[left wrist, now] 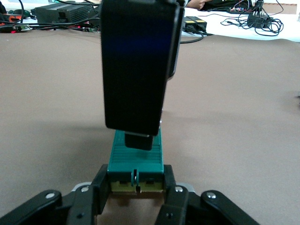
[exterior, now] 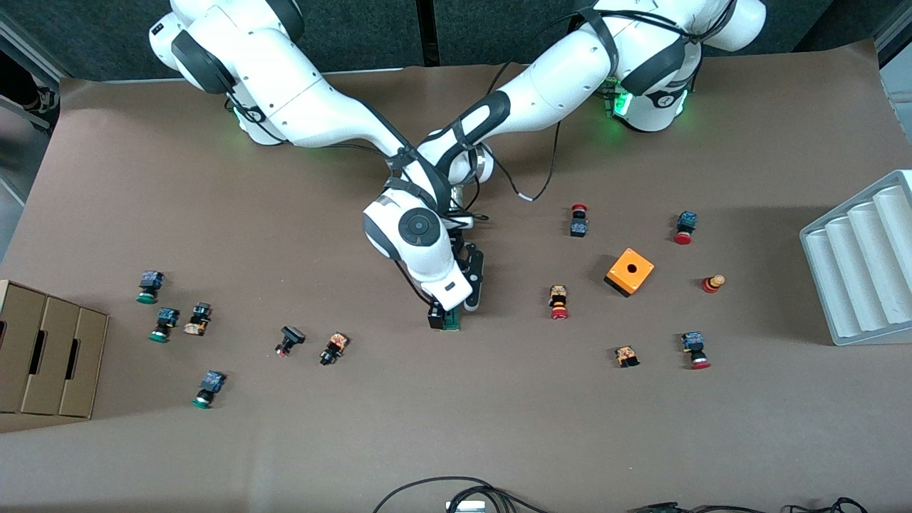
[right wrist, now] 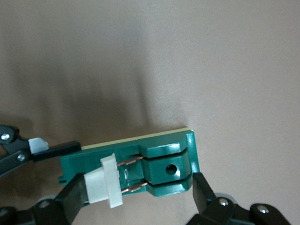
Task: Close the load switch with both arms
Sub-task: 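Lower the right gripper onto the white handle and close on it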
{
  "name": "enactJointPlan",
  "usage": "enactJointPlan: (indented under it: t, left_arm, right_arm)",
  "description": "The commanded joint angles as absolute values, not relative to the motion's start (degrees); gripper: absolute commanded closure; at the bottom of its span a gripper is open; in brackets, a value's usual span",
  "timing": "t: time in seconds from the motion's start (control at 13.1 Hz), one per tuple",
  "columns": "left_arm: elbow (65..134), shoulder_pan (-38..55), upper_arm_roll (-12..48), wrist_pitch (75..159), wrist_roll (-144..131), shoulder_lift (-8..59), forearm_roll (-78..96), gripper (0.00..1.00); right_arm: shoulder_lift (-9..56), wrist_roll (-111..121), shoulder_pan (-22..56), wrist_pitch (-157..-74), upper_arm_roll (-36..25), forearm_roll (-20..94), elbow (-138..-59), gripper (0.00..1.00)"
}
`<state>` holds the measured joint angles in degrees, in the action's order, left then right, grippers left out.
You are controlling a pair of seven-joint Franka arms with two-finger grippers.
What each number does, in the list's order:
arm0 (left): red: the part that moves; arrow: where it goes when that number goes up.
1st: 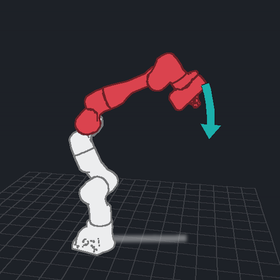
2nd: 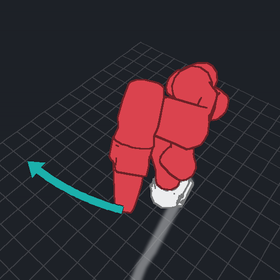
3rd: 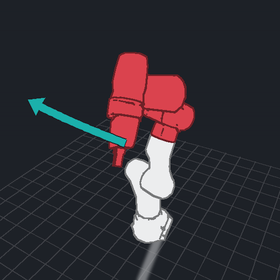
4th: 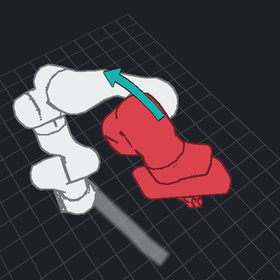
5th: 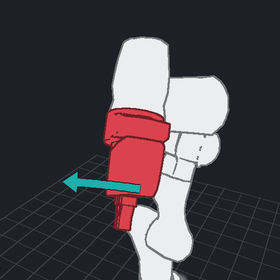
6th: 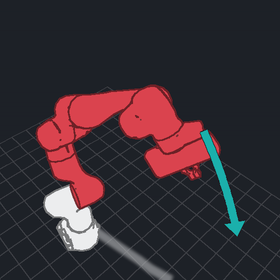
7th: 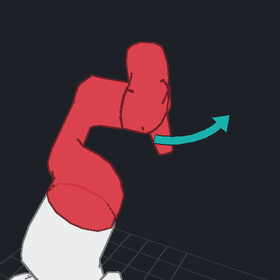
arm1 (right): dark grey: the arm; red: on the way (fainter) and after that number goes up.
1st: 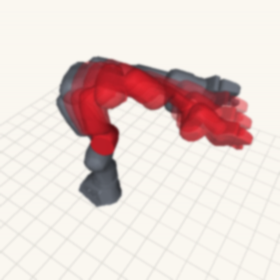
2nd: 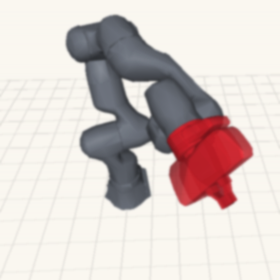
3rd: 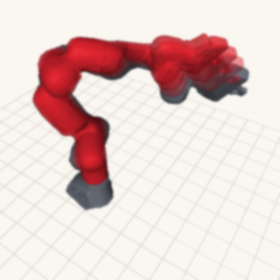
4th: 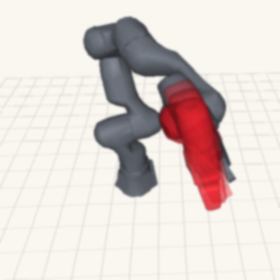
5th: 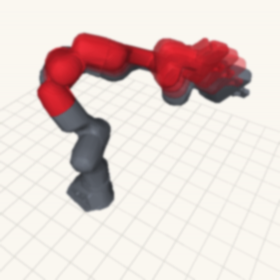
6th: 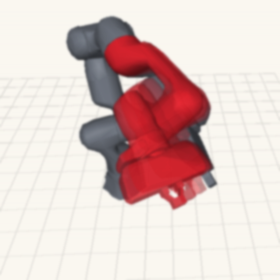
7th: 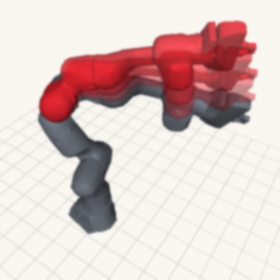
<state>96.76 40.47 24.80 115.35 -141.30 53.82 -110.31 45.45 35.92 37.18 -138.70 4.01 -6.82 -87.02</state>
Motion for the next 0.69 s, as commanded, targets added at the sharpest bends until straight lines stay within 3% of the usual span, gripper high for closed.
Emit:
enactJointPlan:
  t: [0.0,0.61]
  left_arm:
    - [95.19,41.04,23.99,116.72,-142.29,54.84,-112.06,0.57]
    - [95.19,41.04,23.99,116.72,-142.21,54.84,-111.97,0.57]
  right_arm:
    - [46.05,35.07,37.35,-139.39,3.96,-7.82,-86.13,0.00]
    - [46.06,35.86,37.53,-139.39,3.96,-8.61,-85.87,0.09]
